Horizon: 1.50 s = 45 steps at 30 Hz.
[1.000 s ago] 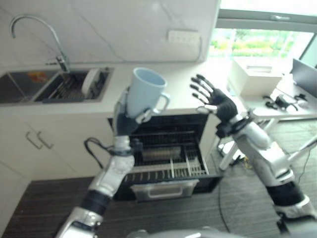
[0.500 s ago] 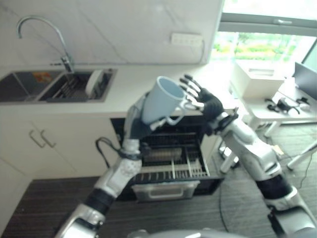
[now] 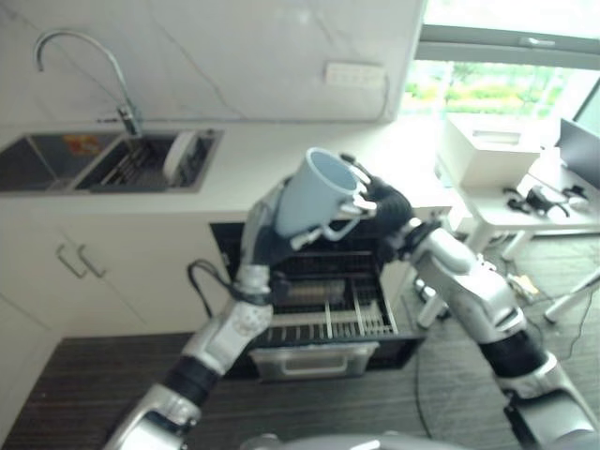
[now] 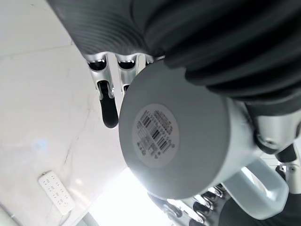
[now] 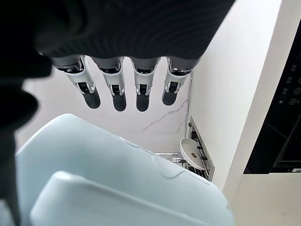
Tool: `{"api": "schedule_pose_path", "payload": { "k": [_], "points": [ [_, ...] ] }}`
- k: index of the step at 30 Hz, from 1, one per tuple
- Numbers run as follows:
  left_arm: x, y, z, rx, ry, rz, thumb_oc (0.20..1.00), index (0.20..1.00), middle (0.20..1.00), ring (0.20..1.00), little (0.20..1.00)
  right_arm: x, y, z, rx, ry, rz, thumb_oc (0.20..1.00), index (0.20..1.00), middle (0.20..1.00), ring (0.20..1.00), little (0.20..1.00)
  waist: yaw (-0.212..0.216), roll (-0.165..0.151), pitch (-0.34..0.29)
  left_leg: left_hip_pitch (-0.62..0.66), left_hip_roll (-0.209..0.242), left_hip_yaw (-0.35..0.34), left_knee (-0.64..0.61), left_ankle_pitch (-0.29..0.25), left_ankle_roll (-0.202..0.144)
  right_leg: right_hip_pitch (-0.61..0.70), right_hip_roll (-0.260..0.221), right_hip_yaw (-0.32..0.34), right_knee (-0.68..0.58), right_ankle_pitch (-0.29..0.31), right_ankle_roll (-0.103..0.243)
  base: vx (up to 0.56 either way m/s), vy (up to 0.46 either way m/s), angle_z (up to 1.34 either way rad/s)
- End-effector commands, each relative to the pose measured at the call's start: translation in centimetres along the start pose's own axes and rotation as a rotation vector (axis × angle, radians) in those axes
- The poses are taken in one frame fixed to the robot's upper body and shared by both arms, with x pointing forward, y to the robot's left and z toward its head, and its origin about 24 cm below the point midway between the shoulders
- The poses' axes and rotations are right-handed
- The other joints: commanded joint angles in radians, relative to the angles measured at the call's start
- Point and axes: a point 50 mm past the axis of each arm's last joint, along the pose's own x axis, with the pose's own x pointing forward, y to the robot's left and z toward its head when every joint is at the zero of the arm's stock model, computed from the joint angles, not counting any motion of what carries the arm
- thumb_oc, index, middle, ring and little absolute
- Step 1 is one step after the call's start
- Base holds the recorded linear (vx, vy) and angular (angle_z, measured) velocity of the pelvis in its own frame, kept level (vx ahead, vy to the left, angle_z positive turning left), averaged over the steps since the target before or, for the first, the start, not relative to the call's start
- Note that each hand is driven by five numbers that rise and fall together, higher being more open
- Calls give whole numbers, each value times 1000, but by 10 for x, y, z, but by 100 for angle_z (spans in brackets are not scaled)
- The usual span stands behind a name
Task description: Place the dishes in the dishwasher.
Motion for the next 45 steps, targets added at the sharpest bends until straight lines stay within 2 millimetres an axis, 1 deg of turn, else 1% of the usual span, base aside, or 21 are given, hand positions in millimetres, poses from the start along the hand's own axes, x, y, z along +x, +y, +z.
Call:
{"api": "schedule_pose_path", "payload": {
  "k": [1,15,21,27,31,32,34,38,45],
  "points": [
    [29,4,17,-3,-168,30,200,200,200,200,200,18,12,42,-15,-164,79,1000,1000,1000,1000,1000,18,-14,5,29,9,12,107,-187,7,33,-21,11,-42,-7,49,0,0,0],
    [27,-4,17,-13,-172,6,200,200,200,200,200,26,24,38,22,-114,143,1000,1000,1000,1000,1000,18,-17,3,26,10,17,107,-185,9,28,-21,16,-42,-4,49,-2,0,0],
    [26,-8,18,-11,-181,-14,200,200,200,200,200,28,27,40,16,-115,152,1000,1000,1000,1000,1000,18,-19,3,25,11,20,107,-185,9,25,-21,16,-42,-3,50,-5,-4,0],
    [28,-11,21,-16,-204,-24,200,200,200,200,200,33,36,41,9,-112,184,1000,1000,1000,1000,1000,18,-21,6,25,15,24,107,-184,9,23,-19,18,-42,-1,50,-19,-11,0],
    [28,-12,22,-17,-216,-29,200,200,200,200,200,34,37,43,9,-114,188,1000,1000,1000,1000,1000,20,-21,4,26,16,24,107,-184,8,25,-21,16,-42,-2,50,0,0,0],
    [29,-12,22,-18,-211,-31,200,200,200,200,200,35,38,45,8,-130,181,200,200,200,200,200,21,-21,4,25,16,24,107,-184,8,24,-22,15,-42,-2,51,0,0,0],
    [29,-13,22,-16,-210,-33,200,200,200,200,200,37,41,46,6,-135,203,200,200,200,200,200,22,-21,3,24,15,22,107,-184,8,23,-22,15,-42,-2,51,0,0,0],
    [29,-13,24,-21,-215,-38,200,200,200,200,200,38,48,46,-58,-112,244,200,200,200,200,200,26,-23,3,23,15,23,107,-183,8,23,-22,13,-42,-1,50,0,0,0],
    [30,-15,26,-35,-223,-51,200,200,200,200,200,39,46,49,-86,-136,215,200,200,200,200,200,27,-23,4,22,16,22,107,-184,8,23,-23,11,-42,-1,51,0,0,0]
  ]
}}
